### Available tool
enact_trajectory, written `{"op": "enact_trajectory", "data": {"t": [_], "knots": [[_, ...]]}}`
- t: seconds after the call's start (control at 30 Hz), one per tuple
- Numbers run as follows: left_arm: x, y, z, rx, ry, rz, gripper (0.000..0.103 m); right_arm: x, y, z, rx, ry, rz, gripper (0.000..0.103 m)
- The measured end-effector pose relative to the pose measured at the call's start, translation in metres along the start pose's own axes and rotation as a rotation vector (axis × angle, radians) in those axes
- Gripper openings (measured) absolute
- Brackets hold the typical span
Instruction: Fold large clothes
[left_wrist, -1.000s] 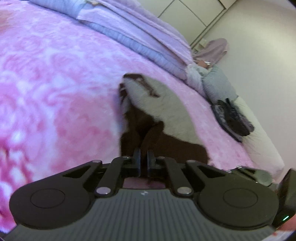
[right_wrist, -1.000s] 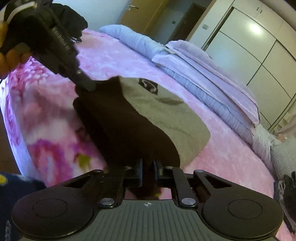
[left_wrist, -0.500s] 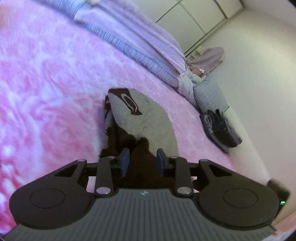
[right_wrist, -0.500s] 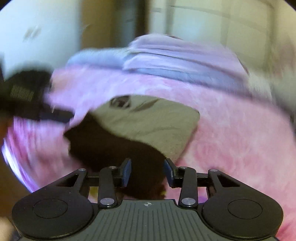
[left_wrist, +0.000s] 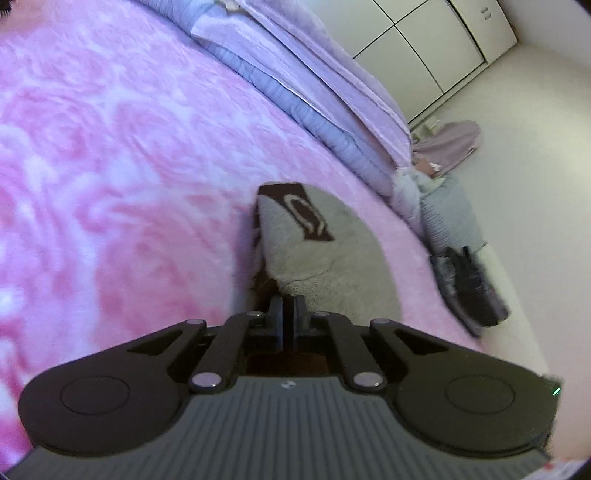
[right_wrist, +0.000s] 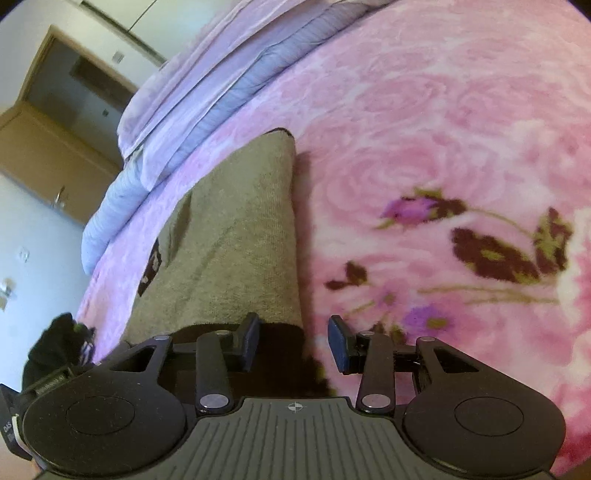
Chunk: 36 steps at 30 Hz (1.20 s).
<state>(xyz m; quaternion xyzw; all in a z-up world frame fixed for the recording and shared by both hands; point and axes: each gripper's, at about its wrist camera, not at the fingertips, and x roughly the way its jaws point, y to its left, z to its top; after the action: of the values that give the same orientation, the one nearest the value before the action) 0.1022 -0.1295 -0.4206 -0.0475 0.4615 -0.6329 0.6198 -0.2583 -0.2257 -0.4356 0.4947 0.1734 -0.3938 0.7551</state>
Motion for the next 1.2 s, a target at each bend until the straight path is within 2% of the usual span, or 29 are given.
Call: {"op": "enact_trajectory", "data": {"t": [0.07, 0.13, 0.17, 0.2, 0.23, 0.3, 0.37, 0.43, 0.47, 0.53, 0.6, 0.67, 0.7, 0.73, 0.77, 0.87, 0.97, 1.03, 1.13, 1.2], "knots": [[-0.007, -0.011, -0.007, 0.058, -0.011, 0.059, 0.011, -0.003, 0.003, 0.001, -0.021, -0.004, -0.009, 0.037], [-0.021, -0.019, -0.012, 0.038, -0.018, 0.083, 0.015, -0.011, -0.002, 0.001, 0.003, -0.011, -0.001, 0.038], [-0.030, -0.022, -0.016, 0.009, -0.025, 0.079, 0.015, -0.016, -0.005, -0.001, 0.021, -0.015, 0.007, 0.038], [-0.040, -0.024, -0.020, -0.026, -0.028, 0.060, 0.021, -0.022, -0.008, -0.003, 0.035, -0.017, 0.011, 0.039], [-0.048, -0.026, -0.024, -0.062, -0.023, 0.042, 0.033, -0.027, -0.012, -0.004, 0.047, -0.019, 0.008, 0.041], [-0.058, -0.029, -0.037, -0.137, 0.003, -0.009, 0.046, -0.038, -0.020, -0.010, 0.061, -0.024, -0.002, 0.047], [-0.056, -0.030, -0.050, -0.200, 0.032, -0.046, 0.050, -0.046, -0.028, -0.015, 0.071, -0.028, -0.019, 0.051], [-0.044, -0.030, -0.059, -0.235, 0.045, -0.045, 0.055, -0.054, -0.038, -0.020, 0.091, -0.029, -0.028, 0.051], [-0.037, -0.028, -0.063, -0.268, 0.038, -0.039, 0.056, -0.058, -0.042, -0.022, 0.105, -0.028, -0.016, 0.051], [-0.024, -0.023, -0.069, -0.320, 0.009, -0.031, 0.066, -0.065, -0.048, -0.023, 0.123, -0.025, 0.005, 0.051], [-0.013, -0.016, -0.074, -0.369, -0.009, -0.004, 0.066, -0.069, -0.048, -0.021, 0.112, -0.030, -0.001, 0.051], [-0.007, -0.012, -0.076, -0.393, -0.055, 0.000, 0.058, -0.072, -0.049, -0.019, 0.097, -0.039, -0.008, 0.052], [-0.006, -0.013, -0.076, -0.381, -0.071, 0.010, 0.044, -0.071, -0.050, -0.019, 0.100, -0.039, -0.007, 0.052], [-0.003, -0.013, -0.074, -0.358, -0.083, 0.014, 0.021, -0.070, -0.052, -0.018, 0.105, -0.038, -0.005, 0.052], [0.000, -0.011, -0.071, -0.344, -0.079, 0.021, 0.016, -0.069, -0.052, -0.018, 0.110, -0.037, -0.004, 0.052], [0.001, -0.009, -0.059, -0.319, -0.061, 0.034, 0.013, -0.064, -0.052, -0.016, 0.098, -0.034, -0.004, 0.052], [-0.019, -0.015, -0.040, -0.213, -0.081, 0.027, 0.012, -0.061, -0.050, -0.011, 0.064, -0.030, -0.007, 0.052], [-0.037, -0.007, -0.019, -0.163, -0.114, 0.064, 0.011, -0.058, -0.049, -0.007, 0.040, -0.024, -0.003, 0.052], [-0.056, 0.024, 0.018, -0.106, -0.172, 0.166, 0.011, -0.049, -0.046, 0.001, 0.011, 0.000, 0.035, 0.052], [-0.054, 0.045, 0.039, -0.092, -0.153, 0.205, 0.011, -0.037, -0.040, 0.010, -0.012, 0.030, 0.093, 0.052]]}}
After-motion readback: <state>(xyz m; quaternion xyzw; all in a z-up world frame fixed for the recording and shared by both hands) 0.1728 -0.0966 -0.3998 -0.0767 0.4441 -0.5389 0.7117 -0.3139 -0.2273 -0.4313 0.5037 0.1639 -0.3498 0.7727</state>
